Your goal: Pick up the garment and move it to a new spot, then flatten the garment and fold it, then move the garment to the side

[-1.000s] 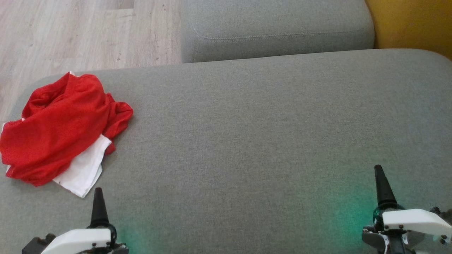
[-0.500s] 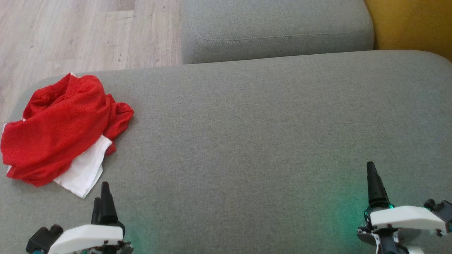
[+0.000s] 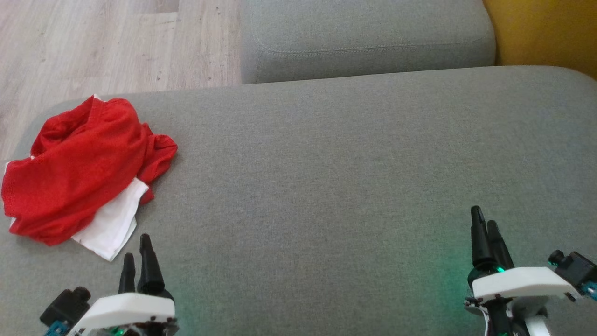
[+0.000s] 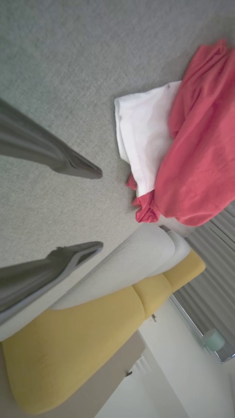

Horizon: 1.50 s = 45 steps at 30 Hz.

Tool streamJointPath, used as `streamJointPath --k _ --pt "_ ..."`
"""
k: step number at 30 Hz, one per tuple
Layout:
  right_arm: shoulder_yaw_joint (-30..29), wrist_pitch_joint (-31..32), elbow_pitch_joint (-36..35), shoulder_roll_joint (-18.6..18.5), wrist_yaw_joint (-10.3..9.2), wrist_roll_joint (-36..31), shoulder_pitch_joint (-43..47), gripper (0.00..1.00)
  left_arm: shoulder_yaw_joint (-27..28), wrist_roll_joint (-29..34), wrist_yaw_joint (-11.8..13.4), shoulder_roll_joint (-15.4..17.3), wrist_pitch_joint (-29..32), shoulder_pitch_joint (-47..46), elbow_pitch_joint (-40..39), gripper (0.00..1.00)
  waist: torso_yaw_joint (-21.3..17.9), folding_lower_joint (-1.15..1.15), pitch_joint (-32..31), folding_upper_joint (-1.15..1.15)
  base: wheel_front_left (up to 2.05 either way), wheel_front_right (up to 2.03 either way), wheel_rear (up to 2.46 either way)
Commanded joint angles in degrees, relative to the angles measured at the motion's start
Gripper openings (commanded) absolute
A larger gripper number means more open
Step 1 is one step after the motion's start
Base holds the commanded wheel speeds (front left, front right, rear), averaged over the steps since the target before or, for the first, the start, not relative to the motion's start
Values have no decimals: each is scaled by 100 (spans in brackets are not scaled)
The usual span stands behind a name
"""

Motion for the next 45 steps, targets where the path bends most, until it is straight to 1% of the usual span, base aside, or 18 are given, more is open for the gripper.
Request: streamJointPath --k 1,24,33,45 --pt "106 -95 -241 -49 -2 -242 -325 100 23 249 35 44 -81 -313 -235 100 3 0 -2 0 0 0 0" --pt "410 -467 -408 -61 -3 -1897 -398 100 -251 1893 193 52 -455 -351 -582 100 30 0 -26 0 0 0 0" --pt "517 -619 -426 -66 -3 -2578 -428 100 -350 2553 295 56 -608 -382 -678 100 40 0 -30 0 0 0 0" --pt "677 -822 -438 -73 -4 -3464 -444 100 -481 3390 322 60 -812 -395 -763 100 62 0 -67 0 0 0 0"
